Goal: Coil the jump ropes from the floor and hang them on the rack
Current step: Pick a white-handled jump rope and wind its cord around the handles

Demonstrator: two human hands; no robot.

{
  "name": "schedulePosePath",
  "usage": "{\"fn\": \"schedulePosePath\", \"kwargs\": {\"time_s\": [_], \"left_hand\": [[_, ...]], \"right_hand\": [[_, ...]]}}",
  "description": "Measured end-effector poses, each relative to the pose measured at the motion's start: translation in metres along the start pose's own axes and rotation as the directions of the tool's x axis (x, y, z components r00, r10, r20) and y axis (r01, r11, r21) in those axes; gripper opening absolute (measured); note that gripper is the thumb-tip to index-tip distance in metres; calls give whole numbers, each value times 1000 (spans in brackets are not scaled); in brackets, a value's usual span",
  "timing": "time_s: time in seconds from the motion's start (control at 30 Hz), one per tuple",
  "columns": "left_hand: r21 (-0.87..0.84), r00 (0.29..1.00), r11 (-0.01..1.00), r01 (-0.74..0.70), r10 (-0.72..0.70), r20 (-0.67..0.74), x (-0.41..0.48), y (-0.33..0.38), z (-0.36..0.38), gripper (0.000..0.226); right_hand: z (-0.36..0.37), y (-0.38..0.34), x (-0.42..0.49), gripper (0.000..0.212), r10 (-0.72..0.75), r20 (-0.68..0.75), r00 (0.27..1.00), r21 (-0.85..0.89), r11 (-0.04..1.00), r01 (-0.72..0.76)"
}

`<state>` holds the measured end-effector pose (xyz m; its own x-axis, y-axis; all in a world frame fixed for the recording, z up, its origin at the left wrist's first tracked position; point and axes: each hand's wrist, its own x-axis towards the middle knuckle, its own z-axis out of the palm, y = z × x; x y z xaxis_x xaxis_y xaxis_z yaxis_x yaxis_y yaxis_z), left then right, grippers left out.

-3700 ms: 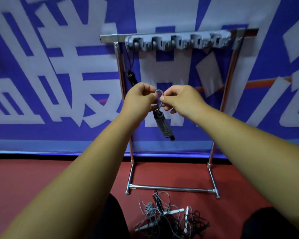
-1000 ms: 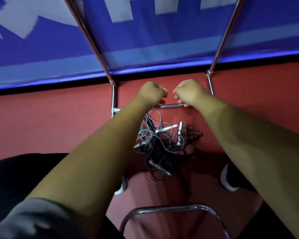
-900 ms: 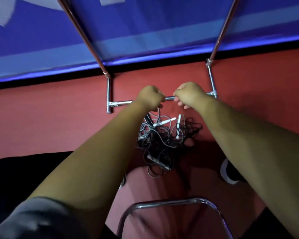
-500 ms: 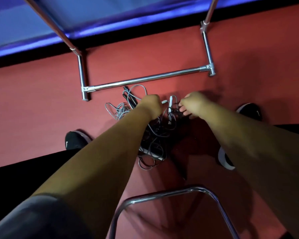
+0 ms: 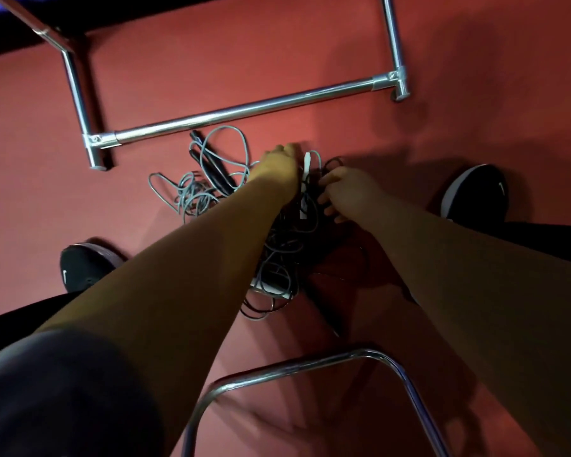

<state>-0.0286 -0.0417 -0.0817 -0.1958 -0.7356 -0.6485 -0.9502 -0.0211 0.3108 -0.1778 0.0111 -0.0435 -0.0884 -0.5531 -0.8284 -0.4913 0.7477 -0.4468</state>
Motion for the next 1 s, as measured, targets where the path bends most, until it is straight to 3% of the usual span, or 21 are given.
{"fn": "schedulePosePath", "kwargs": {"time_s": [0.13, 0.2, 0.37, 0.53, 0.67, 0.77, 0.87, 1.0], "left_hand": [[218, 998, 975, -38, 46, -33, 5, -14, 9, 41], [208, 996, 978, -22, 40, -80, 3, -19, 12, 29], [-125, 981, 989, 82, -103, -167, 1, -19, -14, 56], [-543, 974, 839, 27, -145, -175, -14, -14, -74, 34], [-598, 965, 802, 0, -158, -211, -50, -4, -129, 31], [-603, 969, 798, -3, -147, -199, -86, 3, -166, 32], [-584, 966, 809, -67, -93, -240, -134, 9, -207, 48], [-710, 923, 685, -163, -149, -356, -204, 12, -256, 65]], "right_hand": [[5, 6, 6, 25, -13, -17, 1000, 6, 1000, 13], [6, 5, 7, 24, -25, -38, 999, 35, 999, 27], [10, -5, 0, 17, -114, -38, 993, 82, 990, 116], [15, -50, -28, 16, -272, -39, 962, -16, 962, 271], [13, -97, -61, 40, -360, -12, 933, -114, 927, 357], [7, -127, -85, 34, -412, -75, 908, -129, 907, 401], [-3, -156, -122, 26, -514, -141, 846, -225, 849, 478], [-24, -191, -185, 12, -639, -244, 729, -337, 761, 555]]}}
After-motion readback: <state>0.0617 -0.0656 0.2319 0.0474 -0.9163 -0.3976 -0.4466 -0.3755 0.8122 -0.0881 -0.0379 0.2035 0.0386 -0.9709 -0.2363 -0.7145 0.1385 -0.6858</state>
